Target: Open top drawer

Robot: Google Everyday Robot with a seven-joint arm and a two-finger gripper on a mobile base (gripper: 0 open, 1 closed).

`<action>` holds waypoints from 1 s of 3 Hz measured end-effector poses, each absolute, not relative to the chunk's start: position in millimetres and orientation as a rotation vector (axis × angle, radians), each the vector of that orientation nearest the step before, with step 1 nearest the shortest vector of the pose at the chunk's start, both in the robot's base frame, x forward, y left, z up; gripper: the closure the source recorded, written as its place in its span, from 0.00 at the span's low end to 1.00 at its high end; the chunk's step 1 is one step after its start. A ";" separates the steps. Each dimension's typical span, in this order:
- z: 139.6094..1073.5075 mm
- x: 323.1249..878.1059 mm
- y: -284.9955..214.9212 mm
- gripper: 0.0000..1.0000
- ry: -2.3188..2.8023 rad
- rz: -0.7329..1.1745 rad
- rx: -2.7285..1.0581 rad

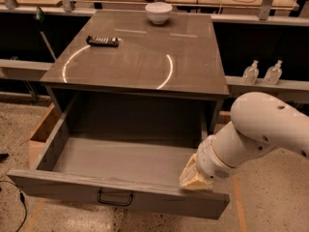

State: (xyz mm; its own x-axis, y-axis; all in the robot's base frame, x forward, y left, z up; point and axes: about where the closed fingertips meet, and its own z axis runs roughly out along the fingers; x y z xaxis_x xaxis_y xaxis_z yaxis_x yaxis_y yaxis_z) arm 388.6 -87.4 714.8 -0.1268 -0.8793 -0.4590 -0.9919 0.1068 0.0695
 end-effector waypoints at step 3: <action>774.6 476.4 -79.3 1.00 1.941 0.410 -1.647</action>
Offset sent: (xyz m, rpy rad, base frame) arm 0.0909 0.0316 0.0572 0.1453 -0.2085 -0.0417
